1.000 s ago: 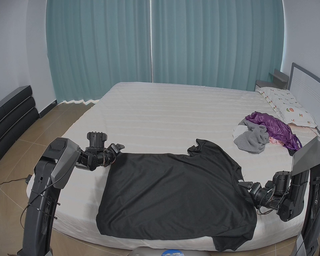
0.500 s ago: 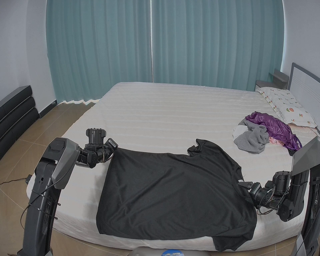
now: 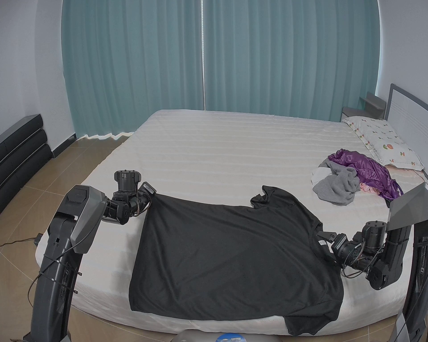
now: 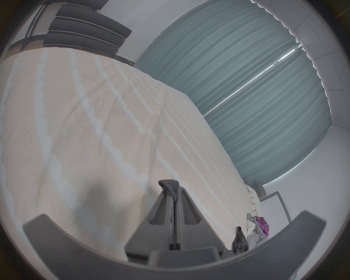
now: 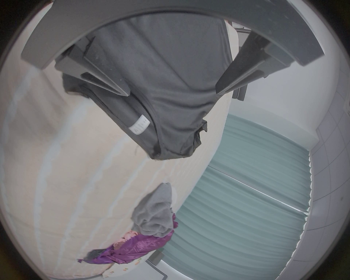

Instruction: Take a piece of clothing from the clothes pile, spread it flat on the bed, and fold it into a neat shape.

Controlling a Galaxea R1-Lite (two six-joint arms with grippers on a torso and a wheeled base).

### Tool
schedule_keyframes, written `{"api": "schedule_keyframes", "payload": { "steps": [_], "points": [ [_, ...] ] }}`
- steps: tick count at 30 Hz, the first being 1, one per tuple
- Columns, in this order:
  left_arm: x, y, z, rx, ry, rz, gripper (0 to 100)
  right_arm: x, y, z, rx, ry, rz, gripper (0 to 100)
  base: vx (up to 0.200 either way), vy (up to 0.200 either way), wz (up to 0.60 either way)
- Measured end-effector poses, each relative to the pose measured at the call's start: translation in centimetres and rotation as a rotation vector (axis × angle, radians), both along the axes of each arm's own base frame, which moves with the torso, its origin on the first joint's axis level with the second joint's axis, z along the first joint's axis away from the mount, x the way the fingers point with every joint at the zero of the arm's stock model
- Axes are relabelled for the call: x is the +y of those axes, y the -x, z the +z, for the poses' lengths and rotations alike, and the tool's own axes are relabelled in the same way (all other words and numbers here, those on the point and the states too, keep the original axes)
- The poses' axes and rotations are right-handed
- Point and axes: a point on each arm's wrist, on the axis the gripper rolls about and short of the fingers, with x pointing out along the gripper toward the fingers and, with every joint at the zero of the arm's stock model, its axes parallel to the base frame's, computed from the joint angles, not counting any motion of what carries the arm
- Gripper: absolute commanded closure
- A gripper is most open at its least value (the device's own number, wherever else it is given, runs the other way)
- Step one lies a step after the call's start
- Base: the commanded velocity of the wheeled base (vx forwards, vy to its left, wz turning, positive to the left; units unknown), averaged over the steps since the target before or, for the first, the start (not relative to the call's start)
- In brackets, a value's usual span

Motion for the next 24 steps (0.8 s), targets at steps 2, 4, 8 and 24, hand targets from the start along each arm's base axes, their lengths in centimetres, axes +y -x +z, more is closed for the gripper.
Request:
{"api": "schedule_keyframes", "payload": {
  "steps": [2,4,8,24],
  "points": [
    [0.1,0.0,0.0,0.001,0.009,0.005,100,0.2,-0.9,0.2,-0.024,0.012,-0.004,0,0.0,0.0,0.0],
    [0.1,0.0,0.0,-0.001,0.015,0.008,100,0.5,-1.9,0.3,-0.04,0.028,0.0,0,0.0,0.0,0.0],
    [0.1,0.0,0.1,0.0,0.021,0.012,100,1.2,-4.6,0.5,-0.058,0.075,0.025,0,0.0,0.0,0.0],
    [0.2,0.1,-0.1,0.014,0.026,0.015,100,3.7,-16.9,1.2,-0.155,0.333,0.034,0,0.0,0.0,0.0]
  ]
}}
